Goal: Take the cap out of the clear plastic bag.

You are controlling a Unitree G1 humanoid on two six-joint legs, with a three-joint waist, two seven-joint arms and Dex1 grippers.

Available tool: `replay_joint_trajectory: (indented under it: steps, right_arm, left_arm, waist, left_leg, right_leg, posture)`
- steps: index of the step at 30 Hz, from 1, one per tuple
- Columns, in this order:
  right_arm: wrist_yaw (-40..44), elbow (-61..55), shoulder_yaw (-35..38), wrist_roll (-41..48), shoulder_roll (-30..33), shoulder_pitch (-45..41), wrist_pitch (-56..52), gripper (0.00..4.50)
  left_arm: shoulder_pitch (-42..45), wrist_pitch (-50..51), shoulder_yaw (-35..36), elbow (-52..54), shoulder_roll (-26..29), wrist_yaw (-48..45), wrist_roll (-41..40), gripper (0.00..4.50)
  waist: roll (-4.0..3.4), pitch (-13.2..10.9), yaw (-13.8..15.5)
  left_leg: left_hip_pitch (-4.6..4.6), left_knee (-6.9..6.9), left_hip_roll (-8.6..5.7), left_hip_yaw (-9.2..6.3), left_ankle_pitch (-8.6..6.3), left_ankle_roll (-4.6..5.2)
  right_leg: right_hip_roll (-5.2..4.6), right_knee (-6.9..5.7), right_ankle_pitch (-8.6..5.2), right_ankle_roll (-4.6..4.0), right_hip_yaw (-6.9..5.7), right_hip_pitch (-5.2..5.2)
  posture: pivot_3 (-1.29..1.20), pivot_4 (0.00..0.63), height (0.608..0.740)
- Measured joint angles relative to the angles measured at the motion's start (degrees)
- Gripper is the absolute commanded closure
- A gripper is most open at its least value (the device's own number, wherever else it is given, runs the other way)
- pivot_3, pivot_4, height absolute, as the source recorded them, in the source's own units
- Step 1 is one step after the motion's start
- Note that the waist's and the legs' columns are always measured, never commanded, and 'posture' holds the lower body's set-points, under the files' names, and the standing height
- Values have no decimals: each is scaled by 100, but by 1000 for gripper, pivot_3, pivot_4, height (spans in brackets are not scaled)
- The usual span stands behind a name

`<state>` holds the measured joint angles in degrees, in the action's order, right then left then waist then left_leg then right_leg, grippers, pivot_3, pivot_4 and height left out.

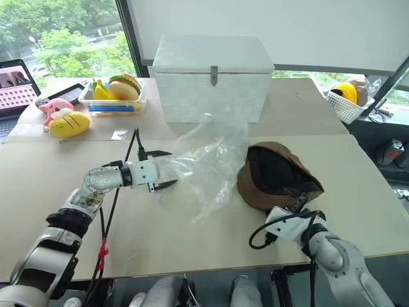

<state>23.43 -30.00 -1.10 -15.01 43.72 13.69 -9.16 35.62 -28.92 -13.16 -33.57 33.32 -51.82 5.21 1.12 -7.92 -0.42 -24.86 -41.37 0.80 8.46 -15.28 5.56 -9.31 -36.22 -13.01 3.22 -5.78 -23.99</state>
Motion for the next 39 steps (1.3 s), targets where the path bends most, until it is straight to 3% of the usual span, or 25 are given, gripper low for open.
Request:
replay_joint_trajectory:
  steps: [2,6,11,17,19,22,26,30,39]
  right_arm:
    - [341,-288,151,581,-181,0,-318,53]
    - [717,-964,822,2374,-925,20,-1334,53]
    - [632,-1354,2428,4949,-1470,-9,-2292,53]
    - [225,-1040,3769,6585,-1530,-114,-2422,53]
    - [-155,-731,3911,6438,-1493,-323,-2382,53]
    - [-839,-28,3834,5407,-1346,-686,-2170,53]
    - [-1205,573,3243,3879,-1210,-407,-1609,53]
    - [-1397,933,2784,3182,-1465,-457,-1161,53]
    - [-1576,1615,2572,2629,-1800,-778,-592,53]
  left_arm:
    - [-191,226,3,320,87,-573,-421,0]
    - [-594,1650,288,1170,121,-1560,-1815,0]
    - [-490,4725,1311,1741,372,-1504,-3594,0]
    - [-446,6378,2318,1557,305,-774,-4472,0]
    - [-294,6416,2659,1273,158,-222,-4523,0]
    - [23,5671,3037,479,-82,1220,-3932,0]
    - [-80,4444,3227,-332,-360,2564,-3109,0]
    - [-179,3552,3282,-761,-603,3501,-2535,0]
    - [-688,2599,3279,-591,-940,3999,-2096,0]
  waist:
    - [0,0,-20]
    - [-1,-1,-25]
    - [-3,-3,-3]
    - [-4,-4,29]
    - [-4,-4,33]
    - [-3,-3,49]
    - [-2,-2,50]
    - [-2,-3,41]
    - [-12,3,-16]
  left_leg:
    - [1,0,1,-1,0,0]
    - [1,-2,3,-7,0,0]
    - [55,14,1,-24,-4,4]
    - [111,50,-1,-23,-8,3]
    - [113,49,-1,-20,-7,-1]
    - [118,55,-6,-12,-27,-46]
    - [106,70,-7,1,-1,-15]
    - [104,72,-7,1,0,-17]
    - [113,74,-5,3,-29,-69]
  right_leg:
    - [-1,1,1,-2,0,1]
    - [-1,-2,3,-6,0,2]
    - [0,13,4,-6,-3,63]
    - [-2,23,4,-7,4,83]
    - [-2,20,5,-9,7,84]
    - [-6,19,9,-14,16,86]
    - [-3,12,6,-19,18,78]
    - [-1,22,5,-18,15,81]
    - [-9,18,5,-19,17,82]
  posture:
    - [0,150,723]
    - [0,150,723]
    - [0,150,723]
    - [0,150,723]
    - [0,150,723]
    - [0,150,723]
    - [0,150,723]
    - [0,150,723]
    - [0,150,723]
